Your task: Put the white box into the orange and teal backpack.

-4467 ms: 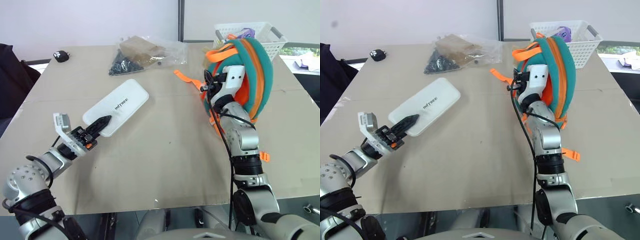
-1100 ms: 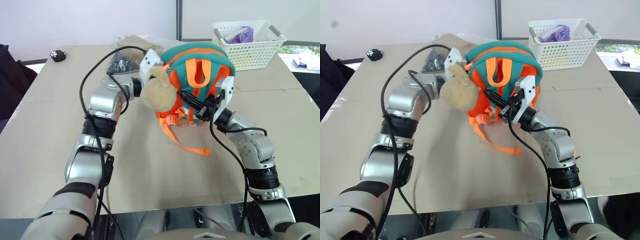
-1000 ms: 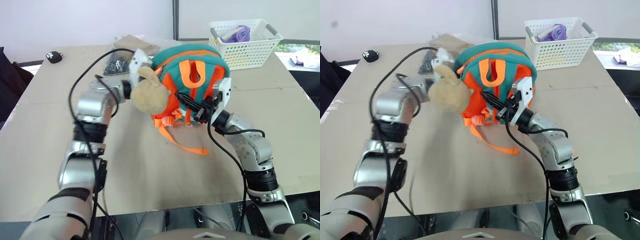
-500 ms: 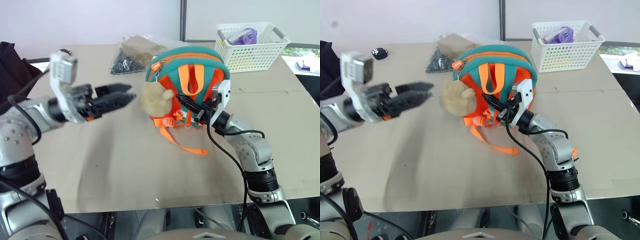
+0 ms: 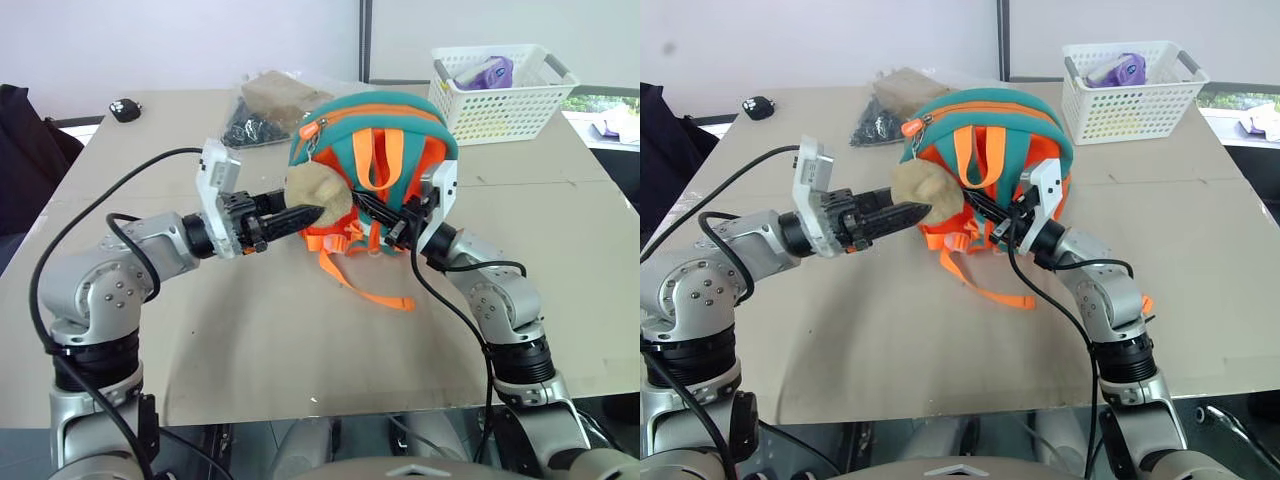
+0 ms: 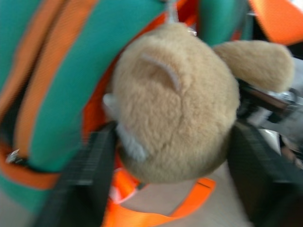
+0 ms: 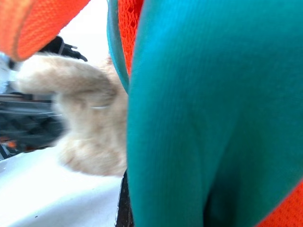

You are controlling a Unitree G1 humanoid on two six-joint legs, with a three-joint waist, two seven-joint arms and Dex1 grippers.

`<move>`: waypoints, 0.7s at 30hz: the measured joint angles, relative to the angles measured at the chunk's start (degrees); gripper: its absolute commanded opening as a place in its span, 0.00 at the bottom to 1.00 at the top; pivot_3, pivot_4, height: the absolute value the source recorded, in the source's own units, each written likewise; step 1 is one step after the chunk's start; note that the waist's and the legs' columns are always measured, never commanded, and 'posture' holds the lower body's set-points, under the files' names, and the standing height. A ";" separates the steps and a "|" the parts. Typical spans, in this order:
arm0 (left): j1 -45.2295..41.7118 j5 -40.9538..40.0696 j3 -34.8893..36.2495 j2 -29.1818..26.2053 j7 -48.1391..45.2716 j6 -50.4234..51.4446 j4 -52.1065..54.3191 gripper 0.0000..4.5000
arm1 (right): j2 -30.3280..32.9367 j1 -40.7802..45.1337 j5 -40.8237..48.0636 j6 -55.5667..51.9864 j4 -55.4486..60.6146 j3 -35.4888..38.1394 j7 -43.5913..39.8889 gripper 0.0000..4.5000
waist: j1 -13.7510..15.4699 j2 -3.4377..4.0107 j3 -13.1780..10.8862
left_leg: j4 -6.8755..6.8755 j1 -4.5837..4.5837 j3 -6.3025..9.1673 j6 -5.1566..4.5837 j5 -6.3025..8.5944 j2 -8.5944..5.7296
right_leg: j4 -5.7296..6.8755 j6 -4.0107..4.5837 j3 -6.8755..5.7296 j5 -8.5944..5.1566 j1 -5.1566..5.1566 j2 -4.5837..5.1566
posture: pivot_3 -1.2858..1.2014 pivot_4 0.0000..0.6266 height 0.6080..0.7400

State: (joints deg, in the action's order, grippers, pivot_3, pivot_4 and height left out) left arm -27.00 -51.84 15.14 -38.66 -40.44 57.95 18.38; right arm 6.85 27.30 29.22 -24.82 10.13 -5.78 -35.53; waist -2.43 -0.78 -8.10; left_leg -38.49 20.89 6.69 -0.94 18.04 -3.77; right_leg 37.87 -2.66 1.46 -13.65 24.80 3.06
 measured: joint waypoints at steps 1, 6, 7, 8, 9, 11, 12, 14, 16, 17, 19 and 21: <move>0.00 -0.01 0.00 0.12 0.23 -0.38 -0.07 0.29 | -0.02 0.00 0.00 0.00 0.00 0.00 0.03 0.00 | 0.02 0.00 0.00 | 0.00 0.00 0.00 0.00 0.00 0.00 | 0.00 0.00 0.00 0.00 0.00 0.00 | 0.52 0.24 1.00; -0.03 -1.88 1.09 1.43 0.13 -1.58 -0.13 0.03 | -0.30 -0.02 -0.04 0.10 0.00 -0.06 0.09 0.00 | -0.02 0.00 0.00 | 0.00 0.00 0.01 0.00 0.00 0.00 | 0.00 0.00 0.00 0.00 0.00 0.00 | 0.52 0.24 1.00; -0.09 -3.31 2.32 1.29 -0.38 -1.59 -0.24 0.03 | -0.41 -0.02 -0.04 0.13 0.03 -0.13 0.09 0.00 | -0.09 0.00 0.00 | 0.00 0.00 0.01 0.00 0.00 0.01 | 0.01 0.00 0.00 0.00 0.01 0.00 | 0.52 0.24 1.00; -0.27 -4.58 3.76 0.19 -1.27 -1.62 -0.55 0.03 | -0.43 -0.04 -0.06 0.14 0.04 -0.25 0.10 0.00 | -0.13 0.00 0.00 | 0.00 0.01 0.01 0.00 0.00 0.02 | 0.01 0.00 -0.01 0.00 0.02 -0.01 | 0.52 0.24 1.00; -0.24 -4.88 5.05 -2.09 -3.04 -1.89 -1.08 0.03 | -0.44 -0.06 -0.08 0.14 0.06 -0.48 0.10 0.00 | -0.28 -0.01 -0.01 | 0.01 0.00 -0.01 0.00 0.00 0.05 | 0.02 0.00 -0.01 0.00 0.04 -0.06 | 0.52 0.24 1.00; 0.20 -2.82 9.07 -11.70 -8.41 -4.79 -3.87 0.03 | -0.49 -0.31 -0.12 0.12 0.11 -0.99 0.09 0.00 | -0.98 -0.02 -0.03 | 0.13 -0.04 -0.03 0.05 -0.02 0.06 | 0.02 0.01 0.00 0.00 0.07 -0.09 | 0.52 0.24 1.00; 0.23 -1.58 10.09 -14.07 -9.74 -5.99 -4.98 0.03 | -0.48 -0.44 -0.11 0.13 0.12 -0.97 0.09 0.00 | -1.01 0.06 -0.06 | 0.14 -0.07 -0.06 0.05 -0.02 0.05 | 0.00 0.01 0.01 -0.01 0.05 -0.08 | 0.52 0.24 1.00; 0.42 2.57 10.67 -17.97 -12.86 -10.30 -10.08 0.03 | -0.40 -0.52 -0.08 0.13 0.17 -1.08 0.05 0.00 | -0.85 0.15 -0.08 | 0.14 -0.11 -0.06 0.04 -0.02 0.01 | -0.02 0.01 0.00 -0.01 0.01 -0.05 | 0.52 0.24 1.00; -0.36 6.50 9.02 -18.71 -13.76 -14.41 -16.32 0.03 | -0.82 -0.46 0.01 0.13 0.52 -1.83 0.02 0.00 | -0.64 0.15 -0.08 | 0.13 -0.12 -0.03 0.05 -0.03 0.01 | 0.00 0.01 -0.04 -0.01 0.00 -0.06 | 0.52 0.24 1.00; -1.83 10.81 6.43 -17.95 -13.09 -18.93 -21.07 0.03 | -0.75 -0.50 0.05 0.13 0.73 -2.22 -0.03 0.00 | -0.53 0.13 -0.07 | 0.12 -0.12 -0.01 0.06 -0.03 0.01 | 0.00 0.01 -0.06 0.00 0.00 -0.06 | 0.52 0.24 1.00; -2.50 15.40 3.72 -16.68 -11.79 -23.53 -24.59 0.03 | -0.82 -0.43 0.06 0.13 0.75 -2.33 0.01 0.00 | -0.09 0.06 -0.03 | 0.10 -0.08 -0.01 0.05 -0.03 0.00 | -0.02 0.01 -0.06 0.00 0.00 -0.03 | 0.52 0.24 1.00; 0.60 24.39 -3.56 -16.59 -11.62 -31.39 -25.19 0.03 | -0.27 -0.54 0.04 0.13 0.61 -2.17 0.19 0.00 | -0.12 0.06 -0.02 | 0.15 -0.05 -0.07 0.04 -0.02 -0.05 | -0.10 0.01 -0.01 0.00 0.01 0.04 | 0.52 0.24 1.00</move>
State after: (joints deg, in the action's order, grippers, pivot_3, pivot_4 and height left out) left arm -26.39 -27.45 11.58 -55.25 -52.06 26.56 -6.81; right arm 6.58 26.76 29.26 -24.70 10.75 -7.95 -35.34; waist -2.55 -0.72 -8.12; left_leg -38.35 20.84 6.62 -0.90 18.02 -3.81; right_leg 37.77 -2.65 1.45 -13.65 24.81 3.11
